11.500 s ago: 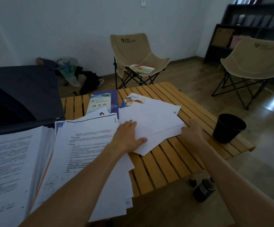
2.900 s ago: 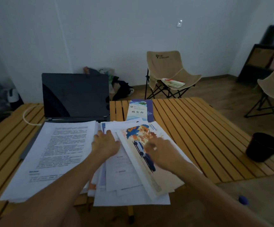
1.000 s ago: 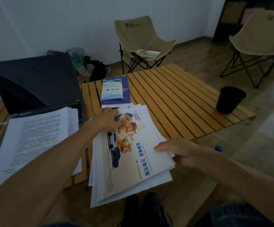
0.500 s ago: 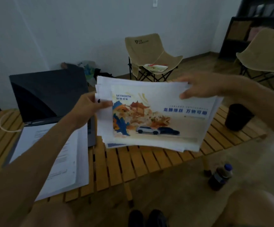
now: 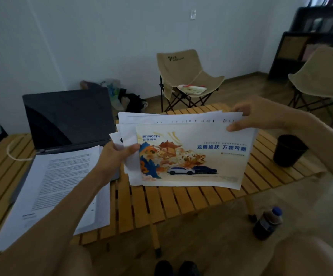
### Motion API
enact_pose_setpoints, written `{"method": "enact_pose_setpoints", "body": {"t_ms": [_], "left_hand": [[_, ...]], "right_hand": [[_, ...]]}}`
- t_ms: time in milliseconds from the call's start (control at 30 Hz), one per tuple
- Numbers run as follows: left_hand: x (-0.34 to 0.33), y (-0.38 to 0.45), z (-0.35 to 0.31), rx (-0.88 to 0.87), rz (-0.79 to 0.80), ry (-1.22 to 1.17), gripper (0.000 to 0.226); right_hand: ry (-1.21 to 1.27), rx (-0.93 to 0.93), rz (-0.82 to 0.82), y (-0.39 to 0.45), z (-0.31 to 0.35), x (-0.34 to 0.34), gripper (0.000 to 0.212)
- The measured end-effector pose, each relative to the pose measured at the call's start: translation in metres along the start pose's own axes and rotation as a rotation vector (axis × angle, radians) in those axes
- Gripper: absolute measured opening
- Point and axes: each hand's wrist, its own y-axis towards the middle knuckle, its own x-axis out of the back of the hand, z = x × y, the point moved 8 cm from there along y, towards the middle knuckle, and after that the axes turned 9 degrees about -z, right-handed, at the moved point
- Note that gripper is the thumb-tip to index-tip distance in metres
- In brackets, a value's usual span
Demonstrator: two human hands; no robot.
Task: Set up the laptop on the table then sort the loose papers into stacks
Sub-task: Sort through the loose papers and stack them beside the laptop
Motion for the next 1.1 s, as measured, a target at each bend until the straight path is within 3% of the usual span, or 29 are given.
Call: {"method": "enact_pose_setpoints", "body": {"t_ms": [100,200,267,433,533,667,833,933,1033,1100], "left_hand": [[-0.004,-0.001,0.006,0.015,-0.006,-0.061,0.032],[-0.010,-0.003,0.004,0.001,-0.007,-0.128,0.054],[-0.015,-0.002,0.000,0.001,0.003,-0.124,0.062],[-0.026,0.002,-0.031,-0.123,-0.046,-0.059,0.036],[-0.017,0.003,-0.027,-0.129,-0.065,-0.093,0.041],[-0.013,0.000,0.016,-0.002,0.056,0.024,0.047],[-0.028,0.002,0.013,-0.084,-0.049,0.147,0.069],[-0.025,0.003,-0.001,-0.137,-0.093,0.129,0.040],[-0.016,-0.004,-0.002,-0.095,-0.089,0.069,0.037],[-0.011,-0.005,-0.002,-0.072,-0.071,0.033,0.046]], "right_hand": [[0.436,-0.143,-0.051,-0.021,-0.038,-0.023,0.026],[0.978,-0.280,-0.002,-0.036,-0.061,-0.087,0.043],[1.103,-0.347,-0.048,-0.034,-0.064,-0.117,0.041],[0.974,-0.314,-0.224,-0.017,-0.050,-0.107,0.033],[1.033,-0.284,-0.297,-0.022,-0.053,-0.092,0.037],[1.052,-0.355,-0.257,-0.032,-0.063,-0.112,0.034],[0.935,-0.345,-0.306,-0.024,-0.049,-0.123,0.031],[0.979,-0.305,-0.359,-0.021,-0.048,-0.116,0.030],[1.060,-0.337,-0.228,-0.026,-0.062,-0.135,0.035],[0.848,-0.372,-0.023,-0.033,-0.075,-0.161,0.037]]}}
